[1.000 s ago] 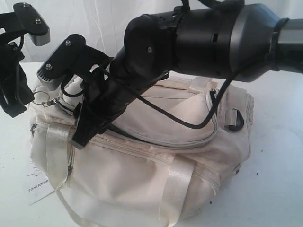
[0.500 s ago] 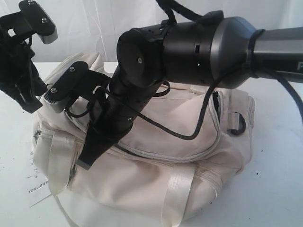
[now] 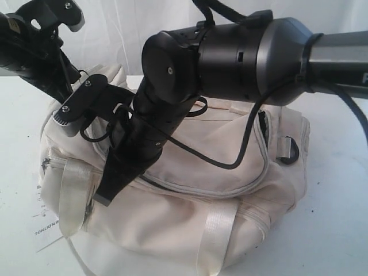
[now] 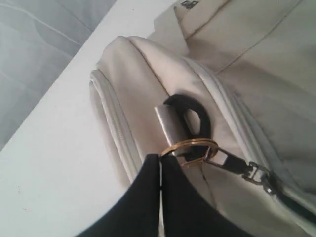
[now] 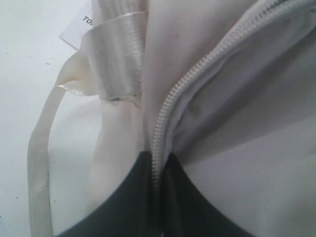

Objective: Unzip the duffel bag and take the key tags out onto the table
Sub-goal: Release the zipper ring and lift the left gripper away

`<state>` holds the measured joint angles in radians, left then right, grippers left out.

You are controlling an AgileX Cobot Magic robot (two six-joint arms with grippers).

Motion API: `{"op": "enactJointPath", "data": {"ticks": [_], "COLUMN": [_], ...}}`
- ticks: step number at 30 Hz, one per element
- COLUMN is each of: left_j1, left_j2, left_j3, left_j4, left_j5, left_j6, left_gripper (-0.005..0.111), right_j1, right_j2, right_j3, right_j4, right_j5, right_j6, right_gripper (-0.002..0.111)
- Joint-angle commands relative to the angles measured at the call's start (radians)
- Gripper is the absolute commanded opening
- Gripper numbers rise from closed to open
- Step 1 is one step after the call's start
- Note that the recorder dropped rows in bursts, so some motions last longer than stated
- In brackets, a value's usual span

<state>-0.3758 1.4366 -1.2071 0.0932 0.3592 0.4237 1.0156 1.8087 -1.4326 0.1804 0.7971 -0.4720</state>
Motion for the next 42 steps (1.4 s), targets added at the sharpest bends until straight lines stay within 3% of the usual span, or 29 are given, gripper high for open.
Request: {"op": "enactJointPath", "data": {"ticks": [1, 7, 21, 29, 32, 37, 39, 42], "left_j1": [0.041, 0.053, 0.059, 0.079, 0.079, 0.079, 0.079, 0.079], "left_j2": [0.059, 0.178, 0.441, 0.482, 0.482, 0.469, 0.447, 0.408], "left_j3": [-0.050, -0.153, -0.434, -0.472, -0.491, -0.546, -0.571, -0.604], "left_j4": [-0.006, -0.006, -0.006, -0.006, -0.006, -0.006, -0.006, -0.006], "left_j5": [-0.135, -0.230, -0.262, -0.269, -0.199, -0.036, 0.062, 0.200], "left_j6": [-0.052, -0.054, -0.050, -0.050, -0.050, -0.050, -0.058, -0.073], "left_gripper": [0.000, 0.000, 0.000, 0.001, 0.015, 0.056, 0.062, 0.058], "right_j1": [0.001, 0.001, 0.001, 0.001, 0.001, 0.001, 0.001, 0.001], "right_j2": [-0.003, -0.003, -0.003, -0.003, -0.003, -0.003, -0.003, -0.003], "right_j3": [0.010, 0.010, 0.020, 0.027, 0.027, 0.027, 0.027, 0.027], "right_j4": [0.038, 0.054, 0.057, 0.068, 0.091, 0.099, 0.099, 0.117], "right_j5": [0.121, 0.121, 0.129, 0.141, 0.141, 0.138, 0.122, 0.096], "right_j6": [0.007, 0.007, 0.007, 0.007, 0.007, 0.007, 0.007, 0.013], "right_gripper": [0.000, 0.000, 0.000, 0.000, 0.000, 0.000, 0.000, 0.000]}}
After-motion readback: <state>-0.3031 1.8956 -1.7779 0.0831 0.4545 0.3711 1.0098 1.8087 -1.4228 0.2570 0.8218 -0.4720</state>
